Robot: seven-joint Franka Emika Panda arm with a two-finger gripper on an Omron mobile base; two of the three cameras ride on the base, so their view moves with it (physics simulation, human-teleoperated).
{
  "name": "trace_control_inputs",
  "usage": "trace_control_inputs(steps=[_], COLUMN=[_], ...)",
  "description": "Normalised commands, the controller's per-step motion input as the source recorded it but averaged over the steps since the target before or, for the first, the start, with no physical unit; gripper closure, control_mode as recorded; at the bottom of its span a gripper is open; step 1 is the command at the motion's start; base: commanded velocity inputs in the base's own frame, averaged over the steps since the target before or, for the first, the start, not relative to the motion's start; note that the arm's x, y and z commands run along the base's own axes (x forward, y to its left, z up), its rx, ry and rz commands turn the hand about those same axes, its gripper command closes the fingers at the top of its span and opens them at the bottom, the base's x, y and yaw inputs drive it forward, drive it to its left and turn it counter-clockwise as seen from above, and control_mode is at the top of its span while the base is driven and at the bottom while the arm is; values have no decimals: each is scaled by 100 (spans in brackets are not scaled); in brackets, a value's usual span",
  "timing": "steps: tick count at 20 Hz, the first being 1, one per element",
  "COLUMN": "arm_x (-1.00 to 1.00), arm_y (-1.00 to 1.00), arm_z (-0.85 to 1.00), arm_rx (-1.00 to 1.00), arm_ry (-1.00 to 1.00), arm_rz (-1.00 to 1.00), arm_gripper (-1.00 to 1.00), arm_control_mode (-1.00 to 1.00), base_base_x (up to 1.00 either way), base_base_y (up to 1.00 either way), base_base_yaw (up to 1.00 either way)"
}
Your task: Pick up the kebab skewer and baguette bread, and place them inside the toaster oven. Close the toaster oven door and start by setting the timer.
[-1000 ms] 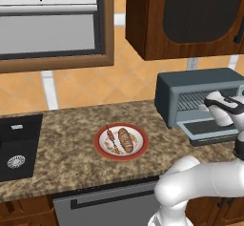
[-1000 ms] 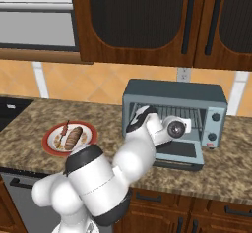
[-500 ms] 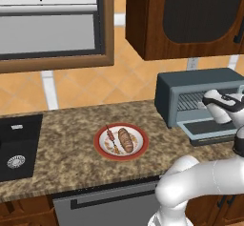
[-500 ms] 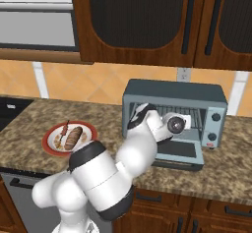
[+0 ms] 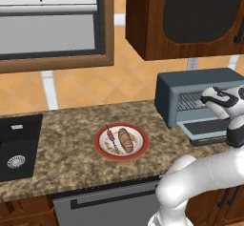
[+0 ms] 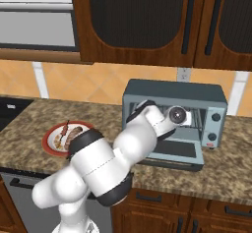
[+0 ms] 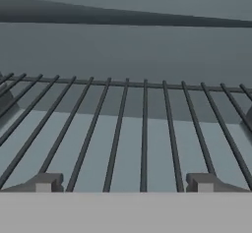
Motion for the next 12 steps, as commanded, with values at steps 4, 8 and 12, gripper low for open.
trace_control_inputs(steps=[4,8,12], arm_x=[-33,-95,-99], arm_y=[0,0,0], arm_z=[-49,-83,-89], arm_rx=[0,4,3], arm_ry=[17,11,13], arm_rz=[0,0,0], arm_gripper=[-100,-100,-100], arm_control_mode=[-100,-100,-100], base_base_x=[0,0,0], base_base_y=[0,0,0], base_base_yaw=[0,0,0])
